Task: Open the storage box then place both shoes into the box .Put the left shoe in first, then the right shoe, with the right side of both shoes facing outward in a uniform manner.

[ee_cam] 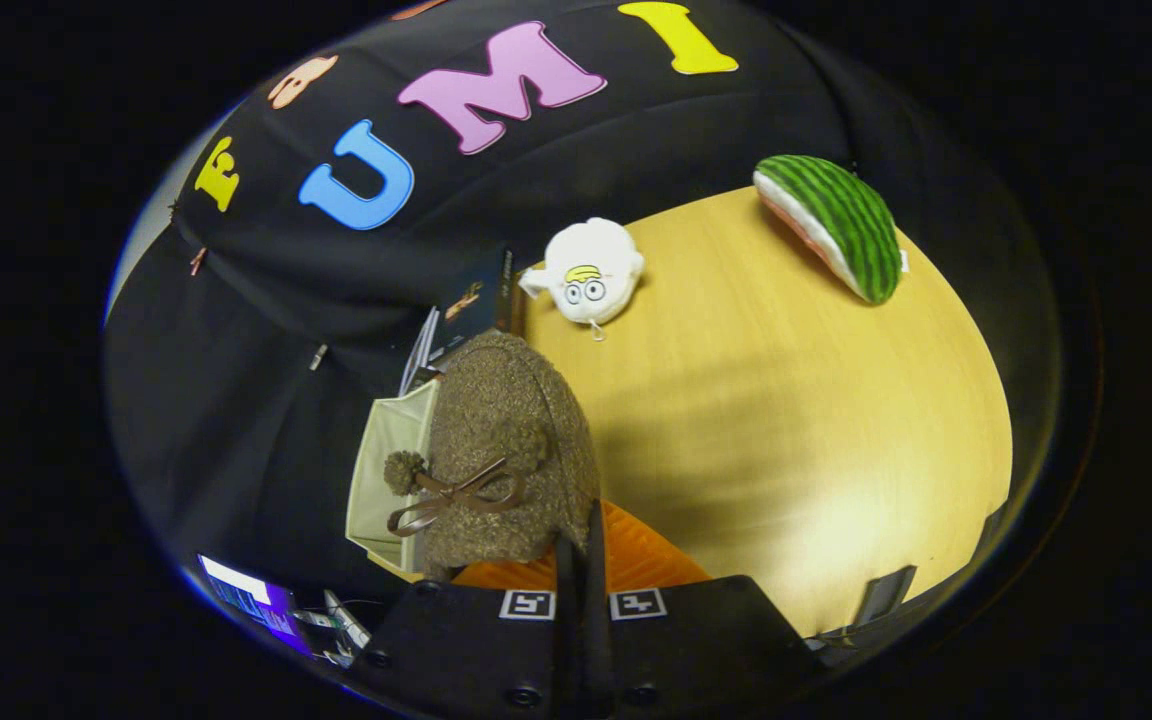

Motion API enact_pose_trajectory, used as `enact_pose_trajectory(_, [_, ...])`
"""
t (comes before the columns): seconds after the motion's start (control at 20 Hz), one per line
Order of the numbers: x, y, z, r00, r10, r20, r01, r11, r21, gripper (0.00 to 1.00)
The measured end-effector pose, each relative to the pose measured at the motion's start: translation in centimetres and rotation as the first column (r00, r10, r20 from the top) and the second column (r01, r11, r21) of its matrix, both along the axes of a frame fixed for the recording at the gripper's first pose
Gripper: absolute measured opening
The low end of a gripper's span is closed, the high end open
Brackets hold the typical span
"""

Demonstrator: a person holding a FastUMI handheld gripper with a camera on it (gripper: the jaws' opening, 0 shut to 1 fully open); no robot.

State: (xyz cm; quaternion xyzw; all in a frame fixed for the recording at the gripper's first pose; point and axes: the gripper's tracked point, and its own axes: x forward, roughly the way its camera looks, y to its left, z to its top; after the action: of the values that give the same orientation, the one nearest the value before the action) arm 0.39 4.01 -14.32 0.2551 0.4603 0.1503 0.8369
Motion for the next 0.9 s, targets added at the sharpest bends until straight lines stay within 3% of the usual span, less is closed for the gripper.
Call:
enact_pose_trajectory(0.45, [2.9,14.7,5.1,0.999,-0.009,0.034,0.007,0.998,0.061,0.05])
enact_pose_trajectory(0.65, [3.7,19.3,3.1,0.999,-0.042,0.026,0.041,0.998,0.049,0.05])
enact_pose_trajectory(0.9, [4.2,21.1,-1.9,0.994,-0.108,0.019,0.109,0.992,-0.058,0.05])
